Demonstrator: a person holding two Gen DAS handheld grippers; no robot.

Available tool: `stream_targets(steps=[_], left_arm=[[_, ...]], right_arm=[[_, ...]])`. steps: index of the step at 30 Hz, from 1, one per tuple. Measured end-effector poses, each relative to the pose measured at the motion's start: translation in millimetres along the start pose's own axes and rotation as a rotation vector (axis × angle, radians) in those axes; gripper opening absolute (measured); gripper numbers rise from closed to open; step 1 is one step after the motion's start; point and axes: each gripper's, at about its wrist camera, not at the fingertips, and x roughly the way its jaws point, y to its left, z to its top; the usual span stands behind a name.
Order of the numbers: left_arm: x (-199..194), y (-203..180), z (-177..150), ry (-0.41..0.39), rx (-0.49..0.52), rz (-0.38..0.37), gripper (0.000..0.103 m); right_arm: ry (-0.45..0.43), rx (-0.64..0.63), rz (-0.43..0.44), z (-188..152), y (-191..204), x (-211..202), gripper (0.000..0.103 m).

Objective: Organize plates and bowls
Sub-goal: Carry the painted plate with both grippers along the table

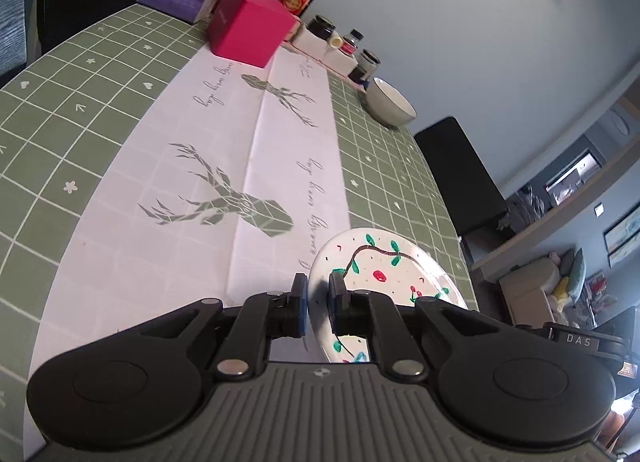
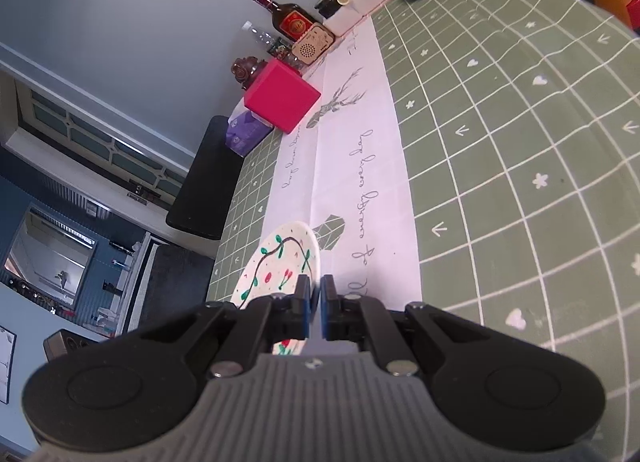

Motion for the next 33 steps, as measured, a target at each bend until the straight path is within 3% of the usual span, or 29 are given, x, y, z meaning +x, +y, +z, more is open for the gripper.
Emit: stream_targets(steps=[5, 12, 16, 20, 23, 27, 33], left_arm=[[-33.2, -31.5, -14.4, 0.024, 0.063, 0.006, 0.012], [-72.3, -57.6, -63.9, 0.053, 0.077, -0.026, 0.012], [-73.6, -68.1, -92.8, 0.139, 0.088, -0.068, 0.012], [-74.4, -83.7, -123.2, 0.204, 0.15, -0.09, 0.012], [-81.9, -98.1, -143.1, 0.216, 0.214, -0.087, 0.012], [-95.1, -119.5, -172.9, 0.173, 0.347, -0.057, 0.012], [-84.8, -122.2, -206.0, 0.26, 0.383, -0.045, 0.012]], right_arm=[[-0.027, 0.08, 0.014, -17.7, 9.5, -44.1, 0.002], [-0.045, 0.117, -0.032, -70.2, 20.0, -111.9, 0.002], [-0.071, 0.132, -0.094, -112.3, 13.7, -154.7, 0.002], [-0.108, 0.188, -0.104, -149.8, -7.6, -191.2, 0.002], [-0.139, 0.204, -0.125, -178.7, -15.8, -212.0, 0.002], [-0.169, 0.257, -0.131, -220.6, -23.3, -231.2, 0.003], [-0.205, 0.32, -0.173, -263.4, -42.1, -250.7, 0.003]])
